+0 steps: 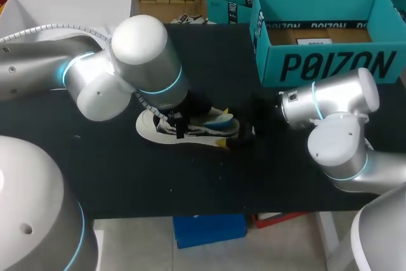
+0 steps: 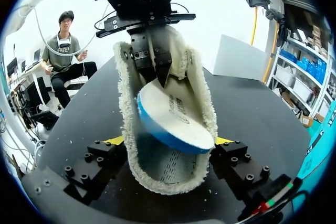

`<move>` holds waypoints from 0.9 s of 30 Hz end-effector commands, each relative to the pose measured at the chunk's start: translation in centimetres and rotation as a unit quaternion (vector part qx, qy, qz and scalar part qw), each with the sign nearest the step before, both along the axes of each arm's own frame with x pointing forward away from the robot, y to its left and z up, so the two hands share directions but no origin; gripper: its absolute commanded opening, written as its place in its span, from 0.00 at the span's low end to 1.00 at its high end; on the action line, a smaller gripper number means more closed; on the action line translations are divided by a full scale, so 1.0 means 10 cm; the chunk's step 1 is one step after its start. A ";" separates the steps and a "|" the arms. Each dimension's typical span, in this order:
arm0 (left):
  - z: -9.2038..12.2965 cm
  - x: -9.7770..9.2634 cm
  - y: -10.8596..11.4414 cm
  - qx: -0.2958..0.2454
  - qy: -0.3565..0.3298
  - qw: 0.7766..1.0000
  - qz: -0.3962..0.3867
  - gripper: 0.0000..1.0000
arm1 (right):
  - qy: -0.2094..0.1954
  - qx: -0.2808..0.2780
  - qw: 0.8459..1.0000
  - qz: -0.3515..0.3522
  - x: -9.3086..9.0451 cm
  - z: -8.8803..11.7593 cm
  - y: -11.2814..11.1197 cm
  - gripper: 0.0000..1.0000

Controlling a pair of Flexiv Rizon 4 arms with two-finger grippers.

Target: Take the shoe out of the shoebox, open the shoe tongue, remove and reinsert the insole, then place the shoe into the shoebox

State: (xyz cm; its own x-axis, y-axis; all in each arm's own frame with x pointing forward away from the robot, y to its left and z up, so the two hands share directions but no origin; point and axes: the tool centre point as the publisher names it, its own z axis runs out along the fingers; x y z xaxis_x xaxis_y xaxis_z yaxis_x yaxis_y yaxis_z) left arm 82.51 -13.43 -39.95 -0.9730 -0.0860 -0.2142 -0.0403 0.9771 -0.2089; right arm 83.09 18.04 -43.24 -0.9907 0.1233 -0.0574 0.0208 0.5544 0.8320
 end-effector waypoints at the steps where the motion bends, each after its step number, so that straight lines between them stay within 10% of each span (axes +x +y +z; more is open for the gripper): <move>1: 0.01 -0.05 -0.02 0.000 -0.002 1.000 -0.005 0.00 | 0.000 0.000 1.000 0.000 0.00 -0.02 0.00 0.00; 27: -0.04 -0.03 -0.28 -0.032 0.014 0.997 -0.064 0.00 | 0.000 0.000 1.000 0.000 0.00 -0.02 0.00 0.00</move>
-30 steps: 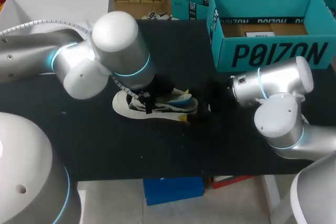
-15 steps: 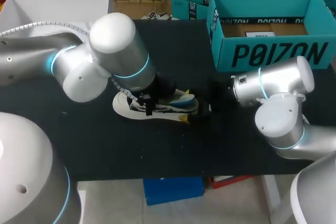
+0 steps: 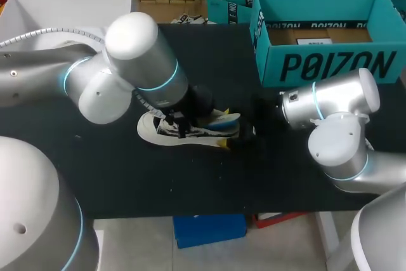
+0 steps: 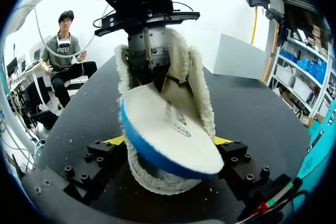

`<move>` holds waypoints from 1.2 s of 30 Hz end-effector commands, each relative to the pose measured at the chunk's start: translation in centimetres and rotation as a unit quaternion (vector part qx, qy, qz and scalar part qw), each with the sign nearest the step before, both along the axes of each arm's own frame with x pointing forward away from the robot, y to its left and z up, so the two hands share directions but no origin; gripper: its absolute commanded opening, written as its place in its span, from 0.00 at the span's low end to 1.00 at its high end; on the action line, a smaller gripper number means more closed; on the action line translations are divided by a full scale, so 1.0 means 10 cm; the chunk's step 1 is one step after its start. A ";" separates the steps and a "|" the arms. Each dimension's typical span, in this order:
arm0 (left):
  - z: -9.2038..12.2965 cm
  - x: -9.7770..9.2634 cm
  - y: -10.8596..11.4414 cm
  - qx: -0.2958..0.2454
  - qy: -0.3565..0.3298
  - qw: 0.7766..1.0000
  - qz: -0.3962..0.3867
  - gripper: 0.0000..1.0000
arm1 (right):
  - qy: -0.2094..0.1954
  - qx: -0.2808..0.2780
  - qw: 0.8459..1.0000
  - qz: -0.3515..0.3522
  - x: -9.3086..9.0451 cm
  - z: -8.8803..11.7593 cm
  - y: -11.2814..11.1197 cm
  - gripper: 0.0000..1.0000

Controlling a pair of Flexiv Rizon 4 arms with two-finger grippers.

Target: Take the shoe out of the shoebox, open the shoe tongue, remove and reinsert the insole, then place the shoe into the shoebox

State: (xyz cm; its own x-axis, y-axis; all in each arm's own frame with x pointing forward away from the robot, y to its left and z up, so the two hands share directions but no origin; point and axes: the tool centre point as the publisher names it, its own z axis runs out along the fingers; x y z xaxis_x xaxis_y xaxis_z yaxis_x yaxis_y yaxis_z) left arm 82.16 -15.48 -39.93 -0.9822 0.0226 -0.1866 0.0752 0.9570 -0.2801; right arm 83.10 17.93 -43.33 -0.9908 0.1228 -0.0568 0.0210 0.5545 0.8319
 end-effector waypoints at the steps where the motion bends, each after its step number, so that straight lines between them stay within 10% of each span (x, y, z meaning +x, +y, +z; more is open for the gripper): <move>1: -0.06 0.01 -0.08 0.008 0.002 1.000 -0.002 0.00 | 0.000 0.000 1.000 -0.001 0.00 -0.01 0.01 0.00; 4: -0.11 0.03 -0.09 0.019 0.011 1.000 0.001 0.07 | 0.000 0.000 1.000 -0.001 0.00 -0.01 0.01 0.00; 5: -0.12 0.04 -0.09 0.020 0.014 1.000 0.002 0.83 | 0.000 0.000 1.000 -0.001 0.00 -0.01 0.01 0.00; 6: -0.13 0.04 -0.09 0.020 0.015 1.000 0.002 1.00 | 0.000 0.000 1.000 -0.001 0.00 -0.01 0.01 0.00; 36: 0.06 0.08 -0.81 -0.036 -0.012 0.999 -0.036 0.95 | 0.000 0.000 1.000 -0.001 0.00 -0.01 0.01 0.00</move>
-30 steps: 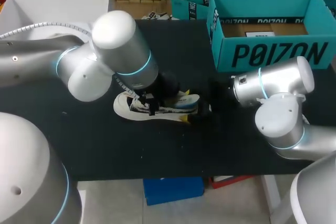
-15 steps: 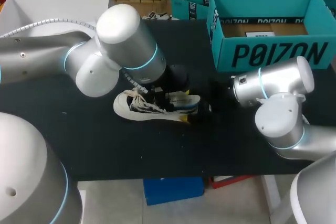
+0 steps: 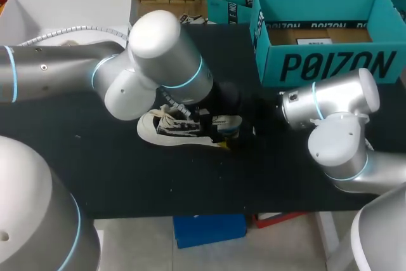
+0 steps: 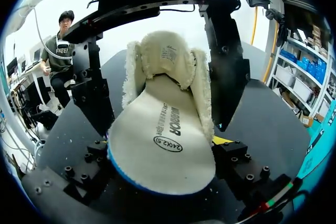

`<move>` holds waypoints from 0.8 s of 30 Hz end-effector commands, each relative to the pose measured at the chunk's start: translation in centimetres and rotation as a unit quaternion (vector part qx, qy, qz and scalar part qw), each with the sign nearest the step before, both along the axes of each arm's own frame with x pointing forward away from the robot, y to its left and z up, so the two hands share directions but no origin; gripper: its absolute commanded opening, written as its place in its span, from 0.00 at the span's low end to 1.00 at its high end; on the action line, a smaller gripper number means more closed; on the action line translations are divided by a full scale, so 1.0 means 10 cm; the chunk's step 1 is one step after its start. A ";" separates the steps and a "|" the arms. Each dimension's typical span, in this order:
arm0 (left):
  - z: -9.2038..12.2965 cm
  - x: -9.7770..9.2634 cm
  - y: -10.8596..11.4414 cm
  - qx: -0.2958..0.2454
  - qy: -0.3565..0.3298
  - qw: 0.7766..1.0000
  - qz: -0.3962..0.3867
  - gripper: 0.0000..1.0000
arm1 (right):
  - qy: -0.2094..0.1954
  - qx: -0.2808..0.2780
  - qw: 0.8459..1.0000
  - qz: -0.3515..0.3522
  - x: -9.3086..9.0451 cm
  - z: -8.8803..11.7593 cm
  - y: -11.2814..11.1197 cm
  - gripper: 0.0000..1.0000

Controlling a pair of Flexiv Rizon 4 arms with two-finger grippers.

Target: Take the shoe out of the shoebox, open the shoe tongue, remove and reinsert the insole, then place the shoe into the shoebox

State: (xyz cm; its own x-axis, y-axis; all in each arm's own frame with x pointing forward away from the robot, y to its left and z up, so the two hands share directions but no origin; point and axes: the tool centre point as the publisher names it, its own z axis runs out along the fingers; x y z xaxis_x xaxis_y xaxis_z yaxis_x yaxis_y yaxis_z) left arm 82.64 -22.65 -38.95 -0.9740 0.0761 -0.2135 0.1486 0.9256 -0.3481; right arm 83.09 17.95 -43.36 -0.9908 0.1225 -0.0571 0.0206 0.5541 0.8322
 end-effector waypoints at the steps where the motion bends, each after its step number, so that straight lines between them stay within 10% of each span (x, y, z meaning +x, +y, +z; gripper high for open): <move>1: -0.03 0.03 -0.10 0.000 -0.002 1.000 -0.002 0.92 | 0.000 0.000 1.000 -0.001 0.00 -0.01 0.01 0.00; 8: 0.01 0.06 -0.13 0.002 -0.012 1.000 -0.001 0.78 | 0.000 0.000 1.000 -0.001 0.00 -0.01 0.01 0.00; 16: 0.01 0.05 -0.08 0.005 -0.017 1.000 0.009 0.06 | 0.000 0.000 1.000 -0.001 0.00 -0.01 0.01 0.00; 24: 0.05 0.02 0.00 0.003 -0.021 1.000 0.015 0.00 | 0.000 0.000 1.000 -0.001 0.00 -0.01 0.01 0.00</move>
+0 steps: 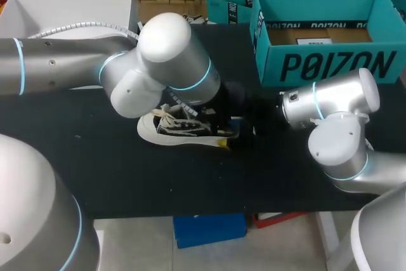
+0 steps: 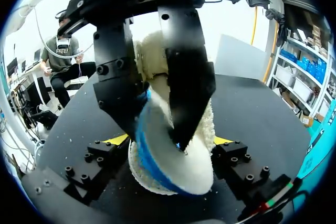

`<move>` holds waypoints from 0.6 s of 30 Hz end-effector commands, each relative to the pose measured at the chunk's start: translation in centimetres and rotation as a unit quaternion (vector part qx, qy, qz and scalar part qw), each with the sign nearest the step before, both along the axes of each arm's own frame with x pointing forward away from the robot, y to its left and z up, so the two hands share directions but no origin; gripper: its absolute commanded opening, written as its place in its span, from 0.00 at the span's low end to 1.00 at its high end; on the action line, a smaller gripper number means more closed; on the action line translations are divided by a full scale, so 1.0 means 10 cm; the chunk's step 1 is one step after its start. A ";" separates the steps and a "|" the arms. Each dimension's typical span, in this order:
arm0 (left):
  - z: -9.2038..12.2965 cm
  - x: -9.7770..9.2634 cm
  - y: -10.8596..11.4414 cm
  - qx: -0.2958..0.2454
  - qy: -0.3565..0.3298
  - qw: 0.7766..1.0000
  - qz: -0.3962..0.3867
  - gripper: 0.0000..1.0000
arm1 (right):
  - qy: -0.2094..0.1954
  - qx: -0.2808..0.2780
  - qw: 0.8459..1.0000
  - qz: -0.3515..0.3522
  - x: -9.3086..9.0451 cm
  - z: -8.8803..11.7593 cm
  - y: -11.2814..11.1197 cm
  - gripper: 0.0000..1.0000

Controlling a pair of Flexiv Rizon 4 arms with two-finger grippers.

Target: Take the shoe out of the shoebox, open the shoe tongue, remove and reinsert the insole, then place the shoe into the shoebox

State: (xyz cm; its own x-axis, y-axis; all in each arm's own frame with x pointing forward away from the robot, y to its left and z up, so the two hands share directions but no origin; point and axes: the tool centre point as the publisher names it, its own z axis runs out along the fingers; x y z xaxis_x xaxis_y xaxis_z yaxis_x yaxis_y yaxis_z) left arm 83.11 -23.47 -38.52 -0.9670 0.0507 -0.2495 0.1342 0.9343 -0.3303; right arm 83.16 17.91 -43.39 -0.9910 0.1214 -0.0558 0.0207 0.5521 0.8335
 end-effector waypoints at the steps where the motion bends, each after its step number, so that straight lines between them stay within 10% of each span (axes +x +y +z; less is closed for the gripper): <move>1: 0.02 -0.04 0.09 -0.004 -0.003 1.000 0.001 0.00 | 0.000 -0.001 1.000 -0.001 -0.01 -0.01 0.01 0.00; 18: 0.37 -0.22 0.38 -0.074 0.026 0.997 -0.009 0.00 | 0.000 -0.001 1.000 -0.001 -0.01 -0.01 0.01 0.00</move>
State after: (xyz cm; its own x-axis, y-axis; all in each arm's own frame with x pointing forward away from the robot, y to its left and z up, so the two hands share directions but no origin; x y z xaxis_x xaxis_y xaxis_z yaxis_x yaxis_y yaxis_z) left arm 81.19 -21.45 -35.86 -0.9760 0.0195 -0.2170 0.1132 0.8966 -0.4282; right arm 83.12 17.95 -43.33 -0.9910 0.1212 -0.0568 0.0197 0.5517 0.8338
